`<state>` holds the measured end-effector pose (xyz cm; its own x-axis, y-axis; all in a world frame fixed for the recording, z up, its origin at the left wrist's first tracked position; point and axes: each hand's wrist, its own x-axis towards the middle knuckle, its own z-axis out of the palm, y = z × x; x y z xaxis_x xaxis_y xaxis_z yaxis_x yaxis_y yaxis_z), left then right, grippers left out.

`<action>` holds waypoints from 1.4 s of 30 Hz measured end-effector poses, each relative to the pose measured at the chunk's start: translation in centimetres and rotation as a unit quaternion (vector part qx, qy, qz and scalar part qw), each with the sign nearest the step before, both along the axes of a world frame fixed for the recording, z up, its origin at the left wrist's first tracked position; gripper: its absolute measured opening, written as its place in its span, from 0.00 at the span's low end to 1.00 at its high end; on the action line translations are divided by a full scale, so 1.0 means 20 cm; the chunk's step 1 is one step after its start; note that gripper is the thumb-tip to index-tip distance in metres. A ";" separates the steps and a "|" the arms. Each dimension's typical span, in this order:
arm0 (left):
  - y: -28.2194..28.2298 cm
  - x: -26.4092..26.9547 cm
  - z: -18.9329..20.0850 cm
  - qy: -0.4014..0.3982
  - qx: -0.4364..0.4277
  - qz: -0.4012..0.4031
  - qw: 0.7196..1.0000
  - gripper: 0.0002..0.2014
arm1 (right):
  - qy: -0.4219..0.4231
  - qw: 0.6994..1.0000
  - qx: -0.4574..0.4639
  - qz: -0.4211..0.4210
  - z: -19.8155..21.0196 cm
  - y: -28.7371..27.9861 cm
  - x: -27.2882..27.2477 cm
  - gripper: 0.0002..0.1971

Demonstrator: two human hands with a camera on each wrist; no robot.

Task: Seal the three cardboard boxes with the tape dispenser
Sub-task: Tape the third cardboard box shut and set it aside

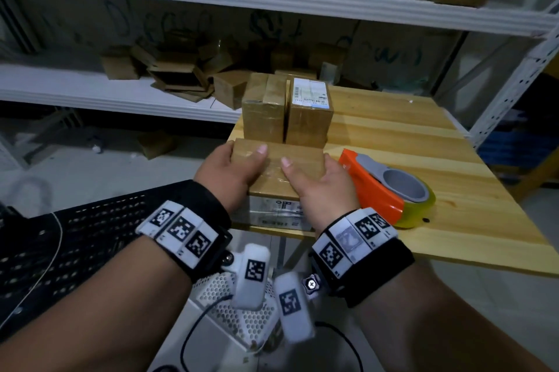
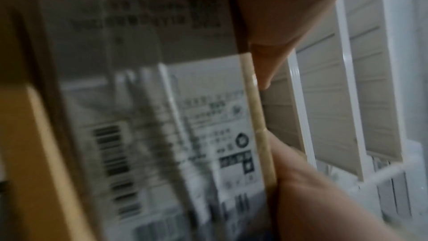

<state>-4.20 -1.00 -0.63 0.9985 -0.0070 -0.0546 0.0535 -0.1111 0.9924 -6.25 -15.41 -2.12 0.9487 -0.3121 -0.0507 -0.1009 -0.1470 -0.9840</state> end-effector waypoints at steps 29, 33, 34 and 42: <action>-0.10 -0.14 -0.07 -0.238 -0.042 0.077 0.967 0.19 | -0.049 0.992 -0.115 -0.025 0.06 -0.07 -0.05 0.57; -0.08 -0.14 -0.08 -0.232 -0.039 0.089 0.968 0.16 | -0.068 0.986 -0.151 -0.020 0.04 -0.07 -0.02 0.54; -0.07 -0.13 -0.08 -0.229 -0.037 0.095 0.968 0.16 | -0.071 0.985 -0.159 -0.015 0.03 -0.07 -0.02 0.54; -0.06 -0.13 -0.06 -0.186 -0.015 0.104 0.977 0.15 | -0.091 0.984 -0.152 -0.004 0.01 -0.14 0.02 0.30</action>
